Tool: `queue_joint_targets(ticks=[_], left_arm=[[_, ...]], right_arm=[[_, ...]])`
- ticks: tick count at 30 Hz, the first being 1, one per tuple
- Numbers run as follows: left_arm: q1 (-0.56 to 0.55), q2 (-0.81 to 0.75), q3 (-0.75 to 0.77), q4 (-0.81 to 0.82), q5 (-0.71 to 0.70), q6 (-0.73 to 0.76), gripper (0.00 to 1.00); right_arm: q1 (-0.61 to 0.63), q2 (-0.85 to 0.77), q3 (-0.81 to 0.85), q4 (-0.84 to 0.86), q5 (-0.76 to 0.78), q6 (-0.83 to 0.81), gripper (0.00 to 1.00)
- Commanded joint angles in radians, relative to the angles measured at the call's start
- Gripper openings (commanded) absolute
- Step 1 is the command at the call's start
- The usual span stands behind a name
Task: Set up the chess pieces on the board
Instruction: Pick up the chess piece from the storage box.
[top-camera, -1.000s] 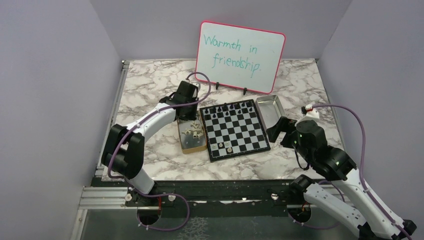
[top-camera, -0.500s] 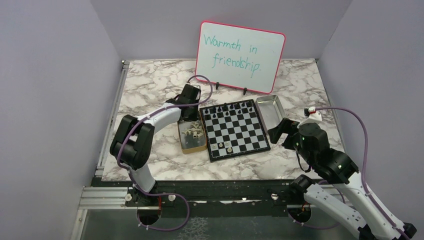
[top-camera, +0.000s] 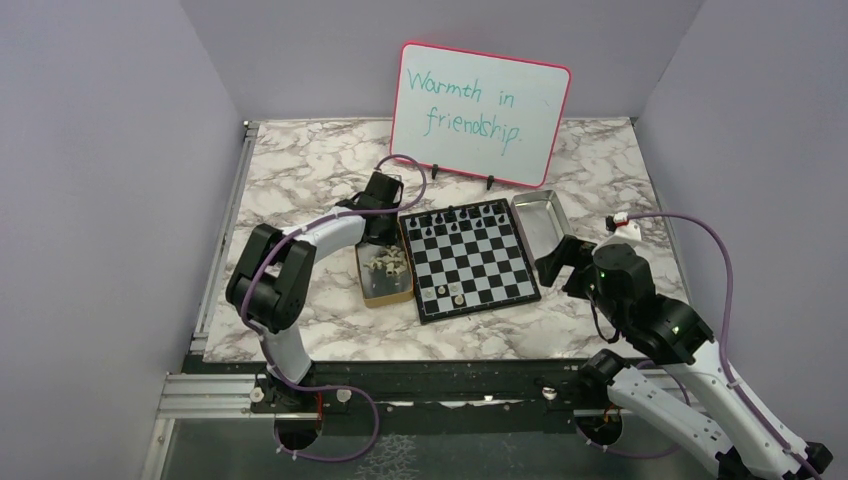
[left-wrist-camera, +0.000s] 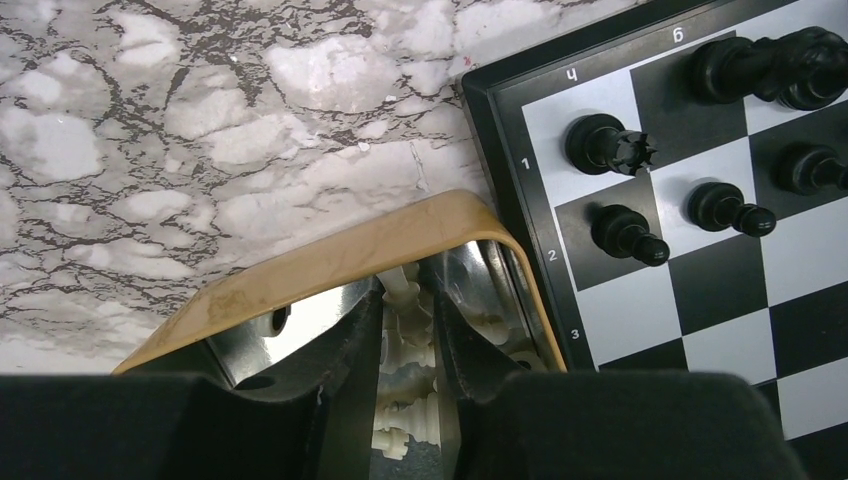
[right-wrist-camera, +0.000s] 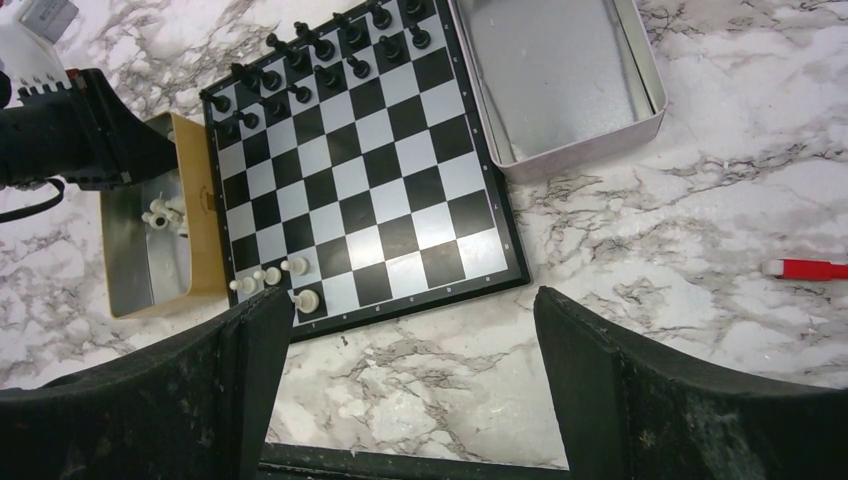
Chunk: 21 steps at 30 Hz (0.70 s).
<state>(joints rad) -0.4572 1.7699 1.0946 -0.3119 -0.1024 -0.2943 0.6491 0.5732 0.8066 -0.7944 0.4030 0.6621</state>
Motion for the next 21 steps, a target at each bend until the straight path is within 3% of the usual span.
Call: queue_joint_targets(ticks=[1,7,11,21], left_arm=[[0.006,0.017,-0.013,0.024,-0.034,-0.009,0.27],[0.006,0.034,-0.020,0.022,-0.023,-0.010,0.27],[0.006,0.017,-0.010,0.002,-0.003,0.000,0.23],[0.006,-0.142,0.026,-0.156,0.031,0.053,0.14]], right_arm=[[0.008,-0.003,0.000,0.005,0.037,-0.002,0.95],[0.009,-0.007,-0.004,0.008,0.038,0.001,0.95],[0.009,-0.007,-0.011,0.011,0.031,0.003,0.95],[0.008,0.004,-0.019,0.045,-0.016,-0.008,0.94]])
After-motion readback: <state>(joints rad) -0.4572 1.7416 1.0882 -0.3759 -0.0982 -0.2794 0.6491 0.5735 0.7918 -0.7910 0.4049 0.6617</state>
